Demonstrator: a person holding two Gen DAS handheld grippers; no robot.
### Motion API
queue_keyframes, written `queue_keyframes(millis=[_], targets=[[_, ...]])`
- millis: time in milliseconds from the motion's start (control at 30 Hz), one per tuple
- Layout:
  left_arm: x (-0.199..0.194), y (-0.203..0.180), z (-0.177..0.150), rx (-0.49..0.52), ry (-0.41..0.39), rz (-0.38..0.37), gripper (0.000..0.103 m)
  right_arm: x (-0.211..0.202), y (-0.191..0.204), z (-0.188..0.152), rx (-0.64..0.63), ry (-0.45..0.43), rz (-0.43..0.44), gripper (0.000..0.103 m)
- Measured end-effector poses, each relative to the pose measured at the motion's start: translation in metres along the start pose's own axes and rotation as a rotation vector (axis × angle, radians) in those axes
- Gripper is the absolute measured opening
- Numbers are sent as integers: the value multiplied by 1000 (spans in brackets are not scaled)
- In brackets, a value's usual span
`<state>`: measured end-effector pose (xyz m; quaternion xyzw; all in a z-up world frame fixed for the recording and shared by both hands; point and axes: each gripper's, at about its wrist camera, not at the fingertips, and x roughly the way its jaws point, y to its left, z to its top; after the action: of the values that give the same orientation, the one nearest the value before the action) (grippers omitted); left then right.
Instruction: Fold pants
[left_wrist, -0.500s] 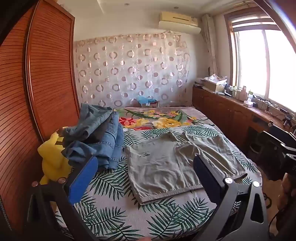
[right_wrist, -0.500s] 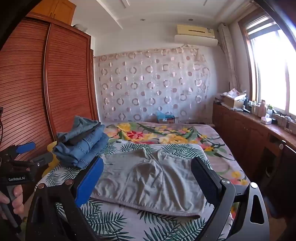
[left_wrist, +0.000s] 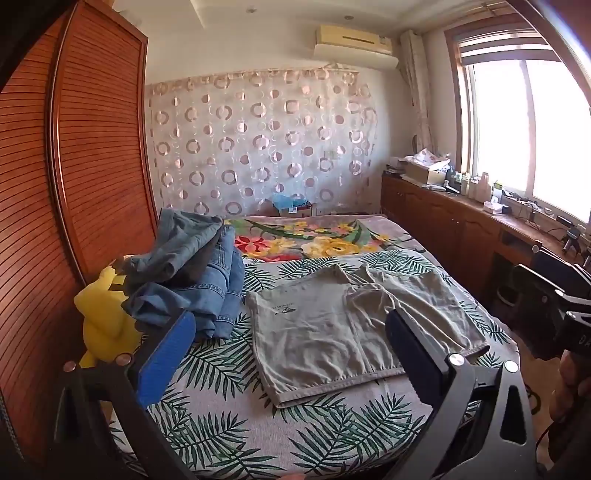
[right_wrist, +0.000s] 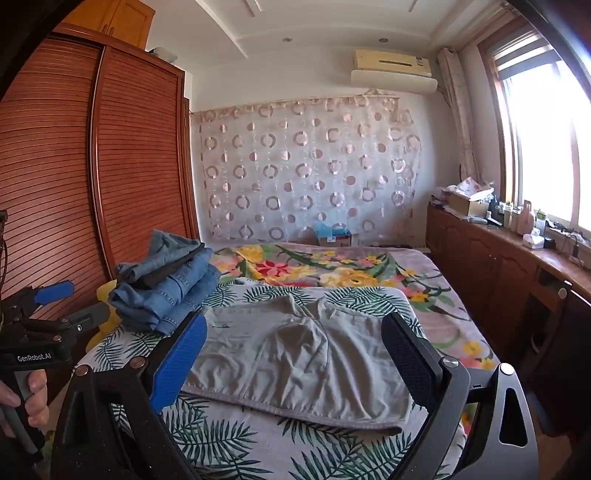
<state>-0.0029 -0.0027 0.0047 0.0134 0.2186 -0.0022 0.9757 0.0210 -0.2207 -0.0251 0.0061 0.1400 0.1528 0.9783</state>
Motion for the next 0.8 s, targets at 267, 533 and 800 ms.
queue_keyframes(millis=[267,533,800], targets=[[-2,-2,3,1,-6,-1,103,-4,-1,0,4,-4,2,96],[-4,-2,7,2,-8,-3,103,-4,-1,0,4,-7,-1,96],[-5,-2,7,1,-11,-1,103,-5,1,0,3,-10,0,96]])
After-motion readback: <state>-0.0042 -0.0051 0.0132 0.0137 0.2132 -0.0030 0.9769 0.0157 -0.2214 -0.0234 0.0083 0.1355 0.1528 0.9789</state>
